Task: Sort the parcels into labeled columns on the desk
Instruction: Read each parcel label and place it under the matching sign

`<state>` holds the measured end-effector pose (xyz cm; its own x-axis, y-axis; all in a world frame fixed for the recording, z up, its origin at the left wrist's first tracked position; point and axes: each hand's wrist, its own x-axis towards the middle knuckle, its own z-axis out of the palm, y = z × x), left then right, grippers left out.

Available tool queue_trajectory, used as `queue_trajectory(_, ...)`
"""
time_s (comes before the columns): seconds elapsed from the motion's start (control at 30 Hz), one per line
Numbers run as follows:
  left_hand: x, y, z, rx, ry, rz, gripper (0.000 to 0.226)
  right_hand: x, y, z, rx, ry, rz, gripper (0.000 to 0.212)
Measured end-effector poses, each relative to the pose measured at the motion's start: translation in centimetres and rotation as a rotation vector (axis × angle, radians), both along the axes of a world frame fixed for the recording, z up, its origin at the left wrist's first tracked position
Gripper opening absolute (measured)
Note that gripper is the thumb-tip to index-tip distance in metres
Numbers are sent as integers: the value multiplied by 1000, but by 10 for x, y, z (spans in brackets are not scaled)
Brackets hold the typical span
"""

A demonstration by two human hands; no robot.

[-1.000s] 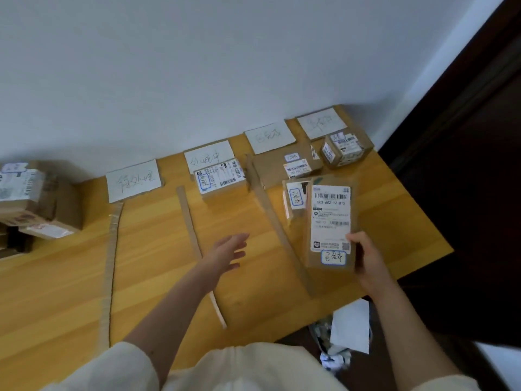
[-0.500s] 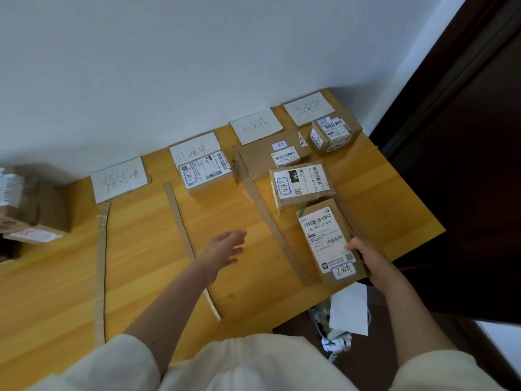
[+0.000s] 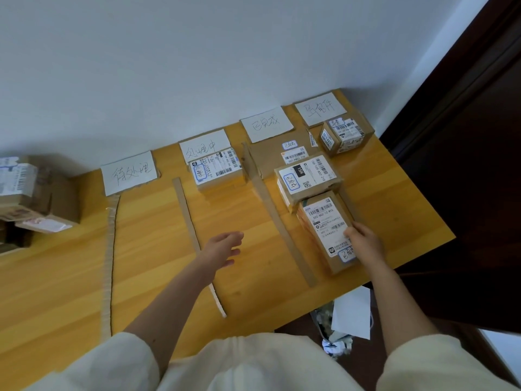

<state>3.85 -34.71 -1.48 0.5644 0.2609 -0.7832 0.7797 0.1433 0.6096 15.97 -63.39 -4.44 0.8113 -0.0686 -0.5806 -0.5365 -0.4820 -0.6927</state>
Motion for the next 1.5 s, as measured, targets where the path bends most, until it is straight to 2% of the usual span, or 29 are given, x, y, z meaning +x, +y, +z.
queue_trajectory(0.13,-6,9,-2,-6,-4,27,31,-4,16,8,-112,-171,-114,38)
queue_trajectory(0.27,-15,21,-3,-23,0,53,39,-12,56,30,-56,-425,-109,14)
queue_trajectory(0.33,-22,30,-2,-24,2,61,41,-18,86,43,4,-487,11,9)
queue_trajectory(0.43,-35,52,-1,6,-7,106,44,-30,142,58,69,-496,317,7)
queue_trajectory(0.5,-46,72,1,47,-2,174,43,-40,180,62,97,-501,494,7)
queue_trajectory(0.63,-79,123,8,112,-8,384,43,-66,260,69,152,-513,684,8)
queue_trajectory(0.83,-141,205,15,182,-38,706,42,-110,369,82,202,-404,890,20)
queue_trajectory(0.93,-173,239,16,178,-42,821,44,-132,420,85,201,-259,949,29)
queue_trajectory(1.07,-206,278,17,159,-59,933,44,-157,486,80,213,-18,878,45)
queue_trajectory(1.17,-218,301,15,150,-85,988,43,-169,526,76,215,121,801,47)
queue_trajectory(1.3,-224,327,12,110,-110,1022,45,-174,568,74,188,213,701,47)
queue_trajectory(1.4,-219,339,12,84,-130,1043,45,-175,586,74,223,301,659,40)
queue_trajectory(1.5,-212,350,10,81,-157,1058,40,-177,605,70,246,368,643,45)
